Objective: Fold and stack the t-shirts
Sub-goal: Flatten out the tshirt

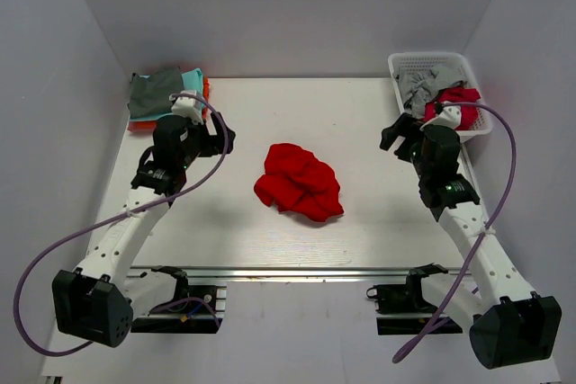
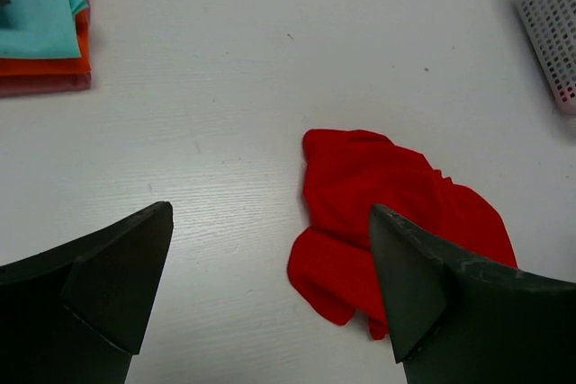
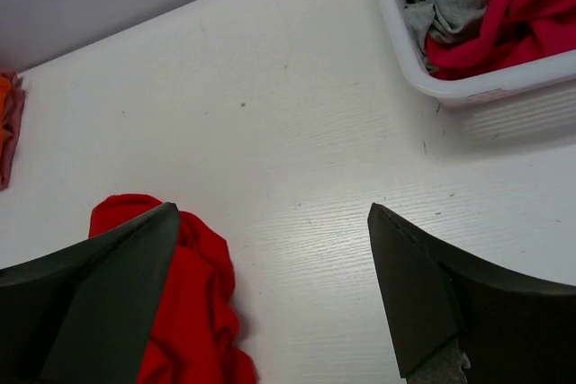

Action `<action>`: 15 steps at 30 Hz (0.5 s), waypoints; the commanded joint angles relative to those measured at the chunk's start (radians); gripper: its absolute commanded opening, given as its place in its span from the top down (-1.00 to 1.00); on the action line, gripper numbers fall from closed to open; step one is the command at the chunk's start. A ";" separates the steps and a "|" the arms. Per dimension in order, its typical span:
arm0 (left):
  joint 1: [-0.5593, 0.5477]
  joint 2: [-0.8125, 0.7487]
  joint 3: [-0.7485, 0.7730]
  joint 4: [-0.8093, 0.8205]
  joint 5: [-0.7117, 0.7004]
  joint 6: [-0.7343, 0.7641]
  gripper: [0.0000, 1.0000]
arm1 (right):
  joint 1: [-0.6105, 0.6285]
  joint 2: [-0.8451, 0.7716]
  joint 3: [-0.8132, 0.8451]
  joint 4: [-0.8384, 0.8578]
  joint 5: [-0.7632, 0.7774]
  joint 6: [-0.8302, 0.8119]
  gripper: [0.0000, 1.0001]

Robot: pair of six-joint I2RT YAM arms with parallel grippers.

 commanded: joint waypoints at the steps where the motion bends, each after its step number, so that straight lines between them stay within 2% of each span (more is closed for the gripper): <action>1: 0.002 -0.012 -0.017 -0.033 0.061 -0.013 -0.98 | -0.001 -0.010 0.030 -0.024 -0.031 0.010 -0.81; 3: -0.008 -0.003 -0.040 -0.033 0.096 -0.013 -0.98 | -0.002 -0.007 0.021 -0.036 -0.040 0.018 -0.81; 6: -0.017 0.009 -0.114 0.012 0.240 0.033 -0.98 | 0.004 0.004 -0.028 -0.021 -0.178 -0.091 -0.81; 7: -0.026 0.025 -0.170 0.037 0.374 0.076 -0.98 | 0.004 0.034 -0.048 -0.018 -0.370 -0.163 -0.81; 9: -0.038 0.034 -0.241 0.100 0.474 0.087 -0.98 | 0.009 0.070 -0.044 -0.027 -0.459 -0.168 -0.81; 10: -0.058 0.034 -0.291 0.126 0.459 0.087 -0.98 | 0.009 0.111 -0.038 -0.051 -0.555 -0.141 -0.81; 11: -0.070 0.034 -0.310 0.126 0.430 0.087 -0.98 | 0.009 0.157 -0.023 -0.071 -0.589 -0.146 -0.81; 12: -0.081 0.051 -0.319 0.085 0.352 0.087 -0.98 | 0.016 0.197 -0.022 -0.085 -0.643 -0.162 -0.81; 15: -0.129 0.119 -0.329 0.054 0.298 0.127 -0.96 | 0.041 0.269 -0.033 -0.099 -0.706 -0.159 -0.81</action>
